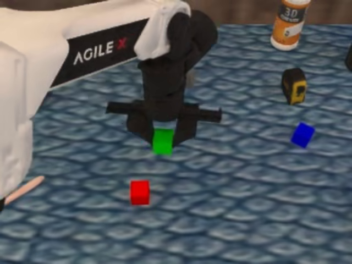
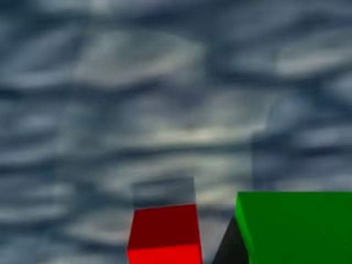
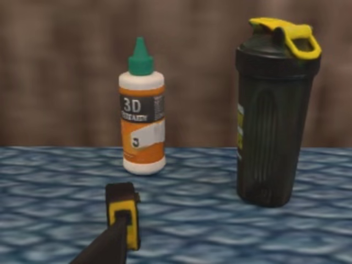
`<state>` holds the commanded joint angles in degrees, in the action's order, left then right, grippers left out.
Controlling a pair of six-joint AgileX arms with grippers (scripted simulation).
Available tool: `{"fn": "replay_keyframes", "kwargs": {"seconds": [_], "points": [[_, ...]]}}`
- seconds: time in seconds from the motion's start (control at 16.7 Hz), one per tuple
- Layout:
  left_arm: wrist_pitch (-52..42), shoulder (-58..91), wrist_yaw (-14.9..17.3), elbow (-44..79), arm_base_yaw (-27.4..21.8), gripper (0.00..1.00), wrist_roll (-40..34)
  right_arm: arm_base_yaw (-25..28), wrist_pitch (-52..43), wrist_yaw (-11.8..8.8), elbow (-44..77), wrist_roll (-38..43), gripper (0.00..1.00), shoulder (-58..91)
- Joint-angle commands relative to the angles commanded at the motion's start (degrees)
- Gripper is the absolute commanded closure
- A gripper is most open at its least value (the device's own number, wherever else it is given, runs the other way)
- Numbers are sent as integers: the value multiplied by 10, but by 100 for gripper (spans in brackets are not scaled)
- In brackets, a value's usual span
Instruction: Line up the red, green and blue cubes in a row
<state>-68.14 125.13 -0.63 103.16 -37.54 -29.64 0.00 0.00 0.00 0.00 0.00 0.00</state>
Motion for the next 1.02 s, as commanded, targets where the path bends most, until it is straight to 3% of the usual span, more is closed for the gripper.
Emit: {"fn": "replay_keyframes", "kwargs": {"seconds": [0.18, 0.36, 0.72, 1.02], "points": [[13, -32, -5, -39, -56, 100, -106, 0, 0, 0, 0, 0, 0, 0], [22, -53, -8, -60, -87, 100, -157, 0, 0, 0, 0, 0, 0, 0], [24, -53, -8, -63, -87, 100, -161, 0, 0, 0, 0, 0, 0, 0], [108, -29, -8, -120, -87, 100, -159, 0, 0, 0, 0, 0, 0, 0]]}}
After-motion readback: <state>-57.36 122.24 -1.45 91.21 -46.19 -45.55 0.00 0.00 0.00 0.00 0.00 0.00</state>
